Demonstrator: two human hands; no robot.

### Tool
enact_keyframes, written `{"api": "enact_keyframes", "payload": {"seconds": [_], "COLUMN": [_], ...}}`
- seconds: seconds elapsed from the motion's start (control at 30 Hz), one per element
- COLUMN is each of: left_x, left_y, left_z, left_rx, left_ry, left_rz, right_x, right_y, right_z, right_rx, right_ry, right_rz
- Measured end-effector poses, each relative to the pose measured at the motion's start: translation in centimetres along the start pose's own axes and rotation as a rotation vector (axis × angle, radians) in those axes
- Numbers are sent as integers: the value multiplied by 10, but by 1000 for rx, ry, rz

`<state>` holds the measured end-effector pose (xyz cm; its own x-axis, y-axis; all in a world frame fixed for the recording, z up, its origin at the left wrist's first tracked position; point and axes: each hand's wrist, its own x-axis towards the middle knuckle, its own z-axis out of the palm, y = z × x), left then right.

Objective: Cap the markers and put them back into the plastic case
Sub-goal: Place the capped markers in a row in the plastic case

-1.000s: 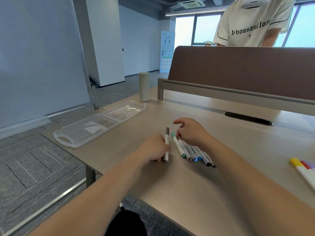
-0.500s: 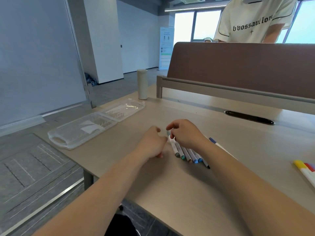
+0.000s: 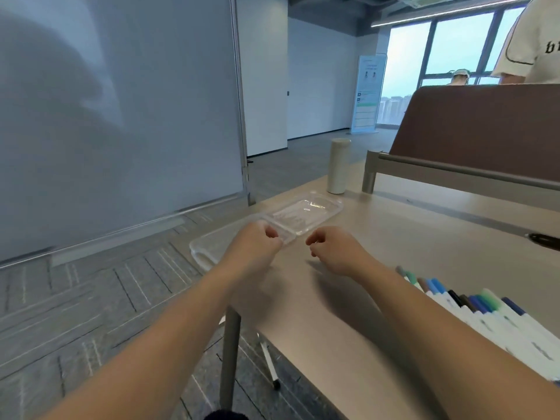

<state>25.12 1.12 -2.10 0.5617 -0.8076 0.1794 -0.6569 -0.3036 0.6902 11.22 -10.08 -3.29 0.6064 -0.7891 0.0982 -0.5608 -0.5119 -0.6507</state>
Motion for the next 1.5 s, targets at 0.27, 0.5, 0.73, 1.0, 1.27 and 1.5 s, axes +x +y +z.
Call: {"api": "enact_keyframes", "payload": {"seconds": [0.27,0.5,0.73,1.0,1.27,1.5], "left_x": [32,48,48,28,-18,-77], "left_y": [-28,-31,-31,-26,24,94], "left_z": [0,11,19,9,-11,4], "left_rx": [130,265,394,355,95,17], "left_ry": [-77,-89,-93,14,56,-1], "left_rz": [-5,-8,-14,101,300,512], "right_x": [53,78,76,43,-47,-157], "right_y": [1,12,16,9,6,28], "right_z": [28,24,18,-1,-60,-121], "right_rx": [-198,-446,-557,-517,-571,-585], "right_ry": [39,56,100,160,391,498], "right_rz": [-41,-63,-176,-240,-323,-232]}}
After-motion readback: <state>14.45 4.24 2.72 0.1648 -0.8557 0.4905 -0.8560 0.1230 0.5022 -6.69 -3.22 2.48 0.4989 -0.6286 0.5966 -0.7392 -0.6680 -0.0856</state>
